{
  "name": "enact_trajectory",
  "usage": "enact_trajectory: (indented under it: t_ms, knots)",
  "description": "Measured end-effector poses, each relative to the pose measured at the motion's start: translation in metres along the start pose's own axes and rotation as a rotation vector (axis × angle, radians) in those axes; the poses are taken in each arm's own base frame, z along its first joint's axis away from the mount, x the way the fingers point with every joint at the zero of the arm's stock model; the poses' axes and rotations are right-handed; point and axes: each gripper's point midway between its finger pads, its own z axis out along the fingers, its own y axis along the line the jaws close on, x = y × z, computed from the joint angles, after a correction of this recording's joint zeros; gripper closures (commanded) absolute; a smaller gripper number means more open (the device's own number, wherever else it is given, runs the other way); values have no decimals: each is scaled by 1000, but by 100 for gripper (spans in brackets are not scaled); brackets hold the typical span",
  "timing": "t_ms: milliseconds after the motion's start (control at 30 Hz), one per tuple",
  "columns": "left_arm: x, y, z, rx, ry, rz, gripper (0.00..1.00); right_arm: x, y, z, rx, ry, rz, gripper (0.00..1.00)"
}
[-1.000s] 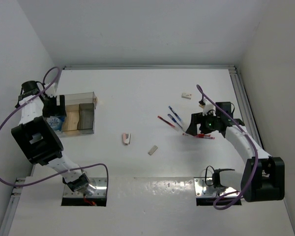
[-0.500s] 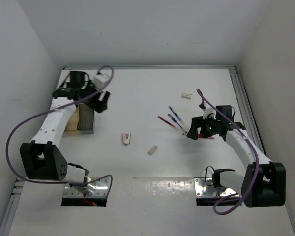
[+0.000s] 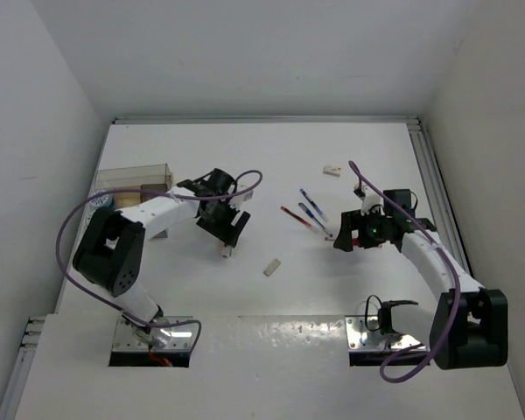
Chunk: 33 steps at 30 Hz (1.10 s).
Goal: Sort the stationery into containers
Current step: Pick up the stapler from the center of the board.
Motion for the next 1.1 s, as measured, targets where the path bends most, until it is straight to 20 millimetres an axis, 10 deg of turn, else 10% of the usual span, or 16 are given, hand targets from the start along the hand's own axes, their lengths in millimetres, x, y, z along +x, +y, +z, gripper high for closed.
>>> enact_trajectory:
  t_ms: [433, 700, 1100]
  knots:
    - [17, -4, 36, -32, 105, -87, 25, 7, -5, 5, 9, 36, 9, 17]
    - [15, -4, 37, -33, 109, -73, 49, 9, -6, 7, 11, 44, 12, 17]
    - [-25, 26, 17, -43, 47, -16, 68, 9, -8, 8, 13, 49, -13, 17]
